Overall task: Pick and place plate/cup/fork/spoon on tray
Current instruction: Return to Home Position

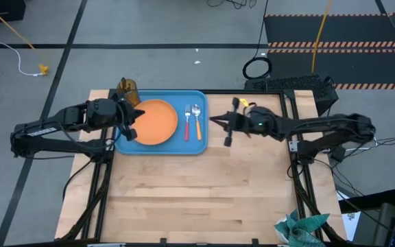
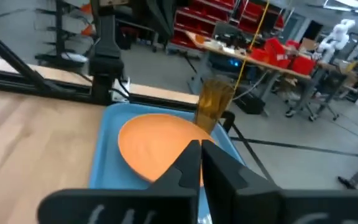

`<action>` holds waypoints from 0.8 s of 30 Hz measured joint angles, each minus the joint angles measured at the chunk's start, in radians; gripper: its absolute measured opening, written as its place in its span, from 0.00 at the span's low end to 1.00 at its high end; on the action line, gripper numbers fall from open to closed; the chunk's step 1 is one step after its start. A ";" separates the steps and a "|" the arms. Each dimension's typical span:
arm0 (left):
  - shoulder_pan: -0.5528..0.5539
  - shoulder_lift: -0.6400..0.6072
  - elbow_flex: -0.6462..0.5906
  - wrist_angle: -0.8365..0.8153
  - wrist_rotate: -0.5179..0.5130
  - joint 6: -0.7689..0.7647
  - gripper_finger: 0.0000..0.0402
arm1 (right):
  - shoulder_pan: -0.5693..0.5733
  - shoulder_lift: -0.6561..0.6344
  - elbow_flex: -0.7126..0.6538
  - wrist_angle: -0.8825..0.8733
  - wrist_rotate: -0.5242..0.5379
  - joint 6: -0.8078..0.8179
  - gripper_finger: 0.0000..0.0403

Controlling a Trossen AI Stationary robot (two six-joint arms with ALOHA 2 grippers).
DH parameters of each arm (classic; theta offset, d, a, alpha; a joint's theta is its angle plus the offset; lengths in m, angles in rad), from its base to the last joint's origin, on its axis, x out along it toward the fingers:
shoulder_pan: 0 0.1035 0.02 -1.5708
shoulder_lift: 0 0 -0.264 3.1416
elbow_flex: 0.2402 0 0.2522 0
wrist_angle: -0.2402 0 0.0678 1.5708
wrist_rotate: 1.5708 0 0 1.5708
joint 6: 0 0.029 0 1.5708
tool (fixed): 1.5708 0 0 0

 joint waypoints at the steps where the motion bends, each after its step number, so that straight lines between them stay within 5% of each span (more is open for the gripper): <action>1: 0.002 -0.002 -0.004 0.000 0.000 -0.008 0.04 | -0.004 -0.026 -0.033 0.013 -0.012 0.001 0.01; 14: 0.002 -0.003 -0.100 0.064 0.000 -0.165 0.04 | -0.021 -0.236 -0.295 0.008 -0.026 0.054 0.00; 24: -0.039 -0.003 -0.216 0.288 0.028 -0.176 0.04 | 0.032 -0.386 -0.442 -0.004 -0.091 0.093 0.00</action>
